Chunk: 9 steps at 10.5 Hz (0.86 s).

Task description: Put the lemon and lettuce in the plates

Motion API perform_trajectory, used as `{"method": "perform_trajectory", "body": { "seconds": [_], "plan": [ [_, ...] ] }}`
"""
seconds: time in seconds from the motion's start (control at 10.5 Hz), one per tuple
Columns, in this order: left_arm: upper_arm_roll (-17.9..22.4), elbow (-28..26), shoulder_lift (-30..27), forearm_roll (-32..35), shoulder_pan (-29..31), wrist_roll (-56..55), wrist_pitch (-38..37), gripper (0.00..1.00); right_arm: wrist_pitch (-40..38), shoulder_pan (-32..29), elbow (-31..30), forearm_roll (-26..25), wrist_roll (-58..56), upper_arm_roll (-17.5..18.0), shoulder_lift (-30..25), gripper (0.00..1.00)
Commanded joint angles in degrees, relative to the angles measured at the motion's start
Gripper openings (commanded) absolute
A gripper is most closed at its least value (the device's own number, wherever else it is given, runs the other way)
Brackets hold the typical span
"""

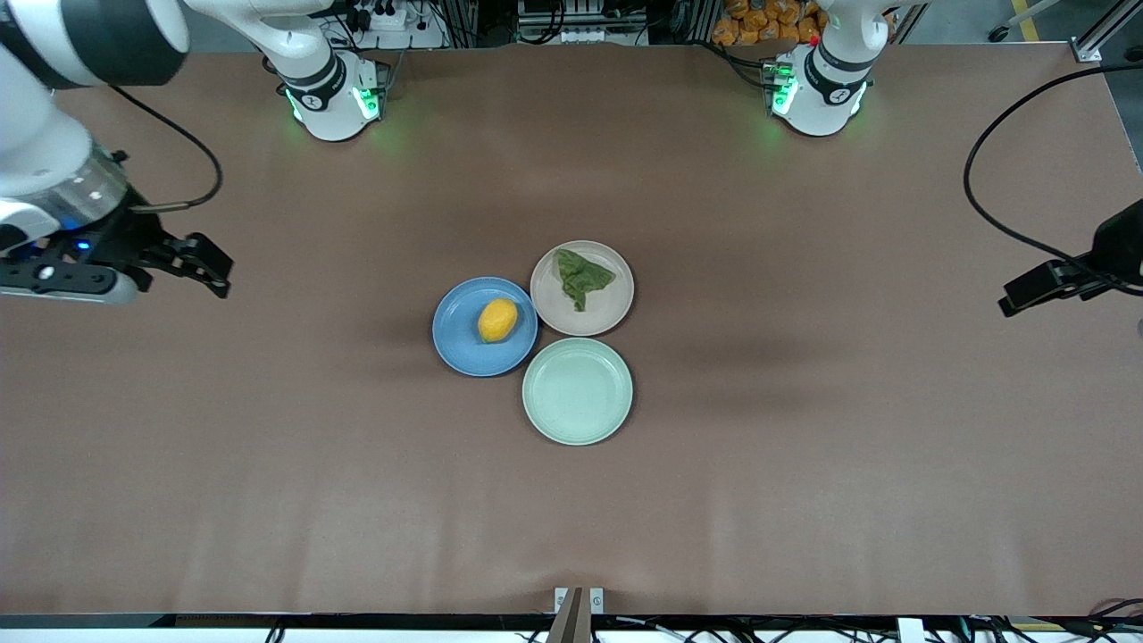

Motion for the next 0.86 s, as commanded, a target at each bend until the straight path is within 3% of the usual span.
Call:
{"method": "perform_trajectory", "body": {
  "seconds": [0.0,0.76],
  "plan": [
    [2.93,-0.53,-1.48,-2.06,-2.06,1.42,-1.32,1.0,-1.75,-1.97,-0.46,-0.06,-3.41,-0.25,-1.87,1.0],
    [2.93,-0.53,-1.84,-1.88,-2.23,1.42,-1.94,1.0,-5.97,-4.79,2.62,3.63,-8.68,-3.76,-2.4,1.0]
  ]
}}
